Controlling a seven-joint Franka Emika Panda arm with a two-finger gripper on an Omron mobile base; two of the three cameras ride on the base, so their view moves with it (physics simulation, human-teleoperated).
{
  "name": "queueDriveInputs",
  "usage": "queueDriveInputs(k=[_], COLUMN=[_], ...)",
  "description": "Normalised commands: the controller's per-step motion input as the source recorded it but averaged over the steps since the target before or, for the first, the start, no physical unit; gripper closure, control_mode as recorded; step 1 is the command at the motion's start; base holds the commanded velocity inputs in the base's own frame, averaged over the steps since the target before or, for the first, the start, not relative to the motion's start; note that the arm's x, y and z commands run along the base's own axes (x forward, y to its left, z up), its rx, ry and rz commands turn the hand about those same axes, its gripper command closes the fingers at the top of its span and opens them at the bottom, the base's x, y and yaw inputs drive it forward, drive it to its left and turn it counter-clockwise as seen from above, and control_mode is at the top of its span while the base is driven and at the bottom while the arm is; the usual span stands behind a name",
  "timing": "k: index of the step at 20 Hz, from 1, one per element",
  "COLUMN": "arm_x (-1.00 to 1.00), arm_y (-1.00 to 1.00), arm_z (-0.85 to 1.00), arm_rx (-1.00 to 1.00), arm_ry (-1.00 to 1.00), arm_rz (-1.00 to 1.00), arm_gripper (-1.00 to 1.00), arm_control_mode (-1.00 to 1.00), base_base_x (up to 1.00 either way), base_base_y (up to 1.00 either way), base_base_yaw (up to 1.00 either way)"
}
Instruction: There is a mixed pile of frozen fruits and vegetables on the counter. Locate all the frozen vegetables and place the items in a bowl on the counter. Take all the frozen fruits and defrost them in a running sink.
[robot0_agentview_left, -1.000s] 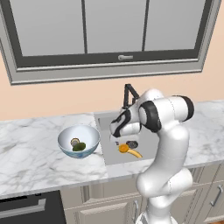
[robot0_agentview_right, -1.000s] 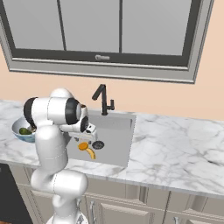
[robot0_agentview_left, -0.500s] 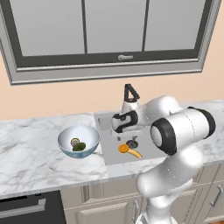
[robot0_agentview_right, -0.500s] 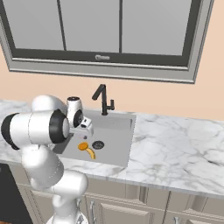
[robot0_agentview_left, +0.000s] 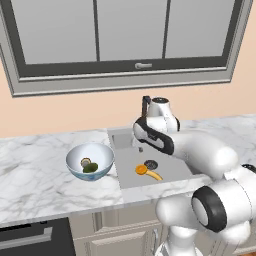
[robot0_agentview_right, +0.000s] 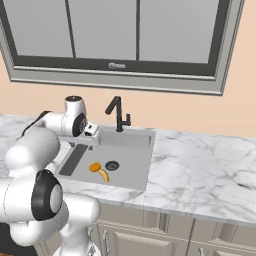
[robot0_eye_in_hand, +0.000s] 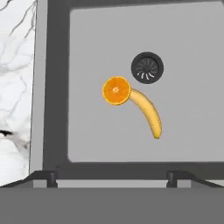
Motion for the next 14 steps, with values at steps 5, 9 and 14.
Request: queueDriveInputs(k=[5, 9, 14], arm_x=[-0.8, -0.89, -0.68], arm_y=[0.0, 0.0, -0.02], arm_z=[1.0, 1.0, 1.0], arm_rx=[0.04, 0.07, 0.11], arm_ry=[-0.01, 0.0, 0.05], arm_rz=[0.01, 0.0, 0.0], arm_gripper=[-1.0, -1.0, -1.0], arm_control_mode=[-1.0, -1.0, -1.0], base_base_x=[0.0, 0.0, 0.0], base_base_y=[0.0, 0.0, 0.0], base_base_yaw=[0.0, 0.0, 0.0])
